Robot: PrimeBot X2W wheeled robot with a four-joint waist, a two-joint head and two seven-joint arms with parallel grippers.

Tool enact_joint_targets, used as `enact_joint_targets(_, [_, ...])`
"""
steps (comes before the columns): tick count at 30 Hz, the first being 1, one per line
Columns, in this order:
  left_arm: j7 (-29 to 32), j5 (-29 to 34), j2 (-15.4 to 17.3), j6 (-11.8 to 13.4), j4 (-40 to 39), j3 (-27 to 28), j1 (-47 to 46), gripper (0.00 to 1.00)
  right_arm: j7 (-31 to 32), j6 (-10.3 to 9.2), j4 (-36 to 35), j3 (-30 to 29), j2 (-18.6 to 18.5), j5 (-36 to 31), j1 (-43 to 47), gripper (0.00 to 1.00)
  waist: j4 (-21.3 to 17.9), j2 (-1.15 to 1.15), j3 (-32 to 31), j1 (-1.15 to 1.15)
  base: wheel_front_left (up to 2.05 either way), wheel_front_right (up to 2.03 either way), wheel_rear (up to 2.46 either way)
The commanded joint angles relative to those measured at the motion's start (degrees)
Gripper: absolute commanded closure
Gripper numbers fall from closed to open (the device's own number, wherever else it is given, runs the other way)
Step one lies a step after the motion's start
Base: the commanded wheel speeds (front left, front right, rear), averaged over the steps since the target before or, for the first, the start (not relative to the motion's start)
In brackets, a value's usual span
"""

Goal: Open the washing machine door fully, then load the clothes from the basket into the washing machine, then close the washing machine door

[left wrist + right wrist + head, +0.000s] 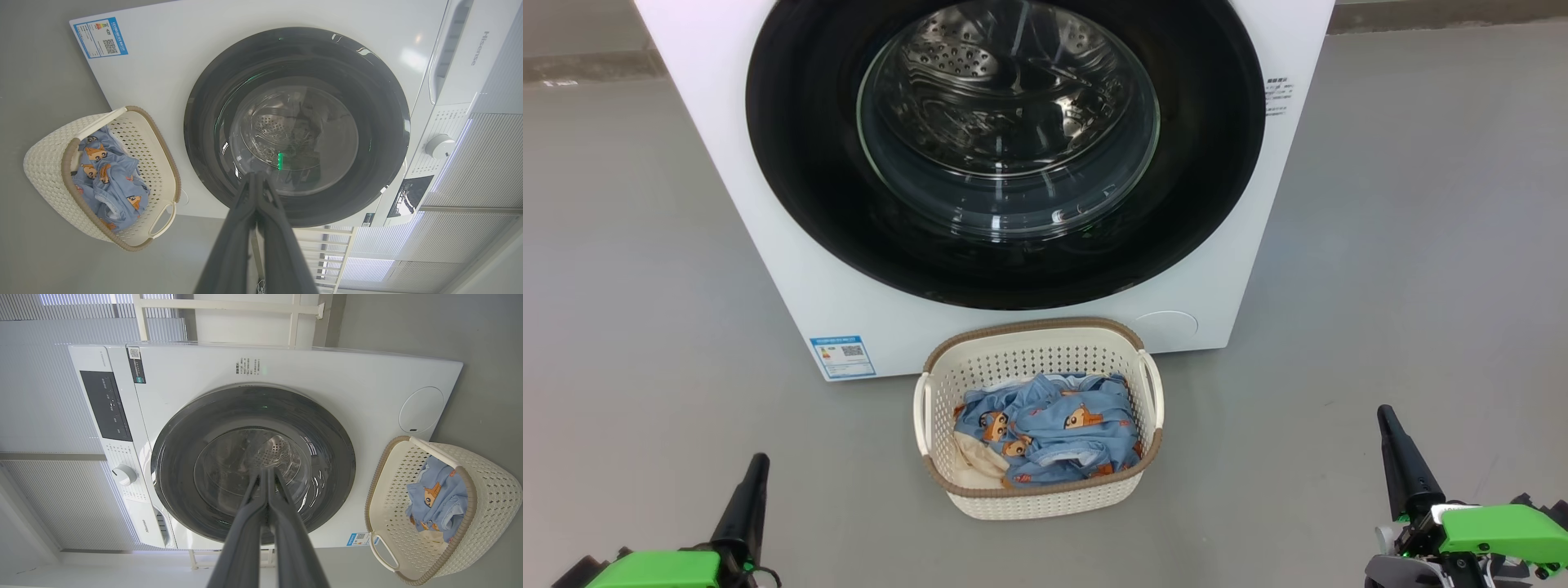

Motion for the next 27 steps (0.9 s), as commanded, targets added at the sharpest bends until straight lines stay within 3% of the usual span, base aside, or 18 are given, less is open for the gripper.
enact_joint_targets(1, [0.2,-0.4,0.7,-0.2,-1.7,2.0,-1.2,1.0,0.4,0.1,-1.7,1.4,-0.2,0.6,-0.6,1.0,0.0,0.0,0.0,0.0,0.0,0.0,0.0])
enact_joint_targets(18, [0.2,-0.5,0.7,-0.2,-1.7,2.0,-1.2,1.0,0.4,0.1,-1.7,1.4,-0.2,0.6,-0.6,1.0,0.0,0.0,0.0,0.0,0.0,0.0,0.0])
enact_joint_targets(19, [0.0,0.0,0.0,0.0,0.2,-0.1,0.0,0.0,0.0,0.01,0.2,0.0,0.0,0.0,0.0,0.0,0.0,0.0,0.0,0.0,0.0,0.0,0.0])
enact_joint_targets(27, [-0.5,0.3,-0.8,0.0,1.9,-0.5,1.1,0.0,-0.5,0.0,2.1,0.2,0.3,-0.5,0.8,0.0,0.0,0.0,0.0,0.1,0.0,0.0,0.0])
